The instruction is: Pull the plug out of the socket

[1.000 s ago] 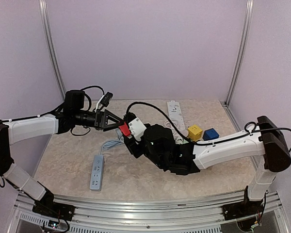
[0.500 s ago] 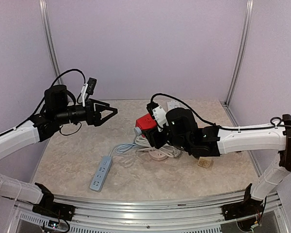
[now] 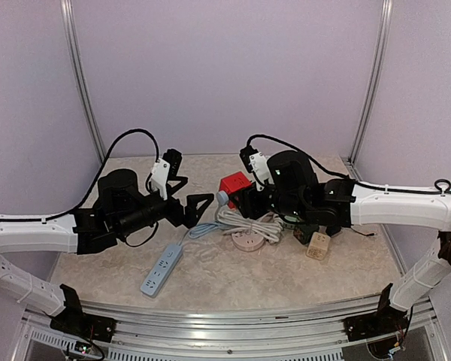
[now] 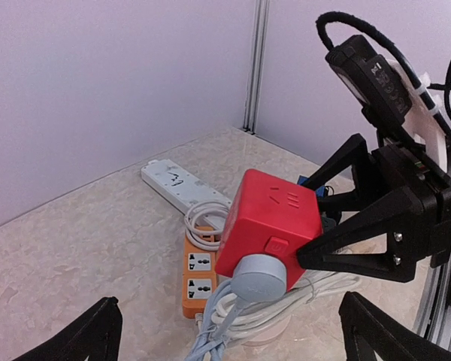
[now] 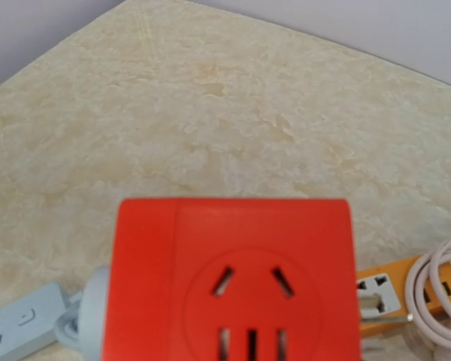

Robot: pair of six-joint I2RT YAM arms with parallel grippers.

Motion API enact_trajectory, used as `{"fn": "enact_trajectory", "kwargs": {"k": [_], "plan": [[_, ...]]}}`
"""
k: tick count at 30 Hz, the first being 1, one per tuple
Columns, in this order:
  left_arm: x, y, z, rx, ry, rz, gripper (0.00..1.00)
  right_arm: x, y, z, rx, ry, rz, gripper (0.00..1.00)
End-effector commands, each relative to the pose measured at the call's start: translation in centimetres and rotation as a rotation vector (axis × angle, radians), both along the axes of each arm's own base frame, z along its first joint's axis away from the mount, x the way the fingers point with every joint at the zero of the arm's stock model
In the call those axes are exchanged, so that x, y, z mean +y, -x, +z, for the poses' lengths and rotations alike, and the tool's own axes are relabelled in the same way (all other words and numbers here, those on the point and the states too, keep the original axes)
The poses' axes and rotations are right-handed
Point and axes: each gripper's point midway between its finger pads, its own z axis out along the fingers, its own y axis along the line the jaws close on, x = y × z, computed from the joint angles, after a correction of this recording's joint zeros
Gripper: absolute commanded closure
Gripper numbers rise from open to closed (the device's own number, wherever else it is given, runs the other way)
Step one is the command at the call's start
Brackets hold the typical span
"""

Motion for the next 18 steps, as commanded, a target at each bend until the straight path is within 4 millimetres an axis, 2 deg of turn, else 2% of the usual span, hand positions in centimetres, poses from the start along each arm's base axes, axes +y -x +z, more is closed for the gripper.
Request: {"fn": "enact_trajectory", "kwargs": {"k": [1, 3, 6, 10, 13, 18], "plan": [[-0.9, -0.8, 1.1, -0.039, 0.072, 0.061, 0.01, 0.3, -0.2, 6.3, -0.067, -0.177, -0.008, 1.00], [-2.1, -1.1, -0.5, 0.002, 0.043, 0.029, 0.01, 0.3, -0.3, 6.4, -0.068, -0.184, -0.009, 1.00], [-4.1, 0.6, -1.2, -0.065, 0.010, -0.069, 0.01, 0.3, -0.3, 6.7, -0.070, -0.191, -0.011, 1.00], [-5.0, -0.4, -3.3, -0.092, -0.100, -0.022, 0.01, 0.4, -0.3, 6.8, -0.067, -0.196, -0.008, 1.00], [-5.8, -0.3, -4.7, -0.115, -0.149, -0.019, 0.04, 0.4, -0.3, 6.8, -0.066, -0.195, -0.010, 1.00], [-6.2, -0.8, -5.8, -0.113, -0.184, 0.006, 0.26, 0.2, -0.2, 6.7, -0.066, -0.192, -0.013, 1.00]]}}
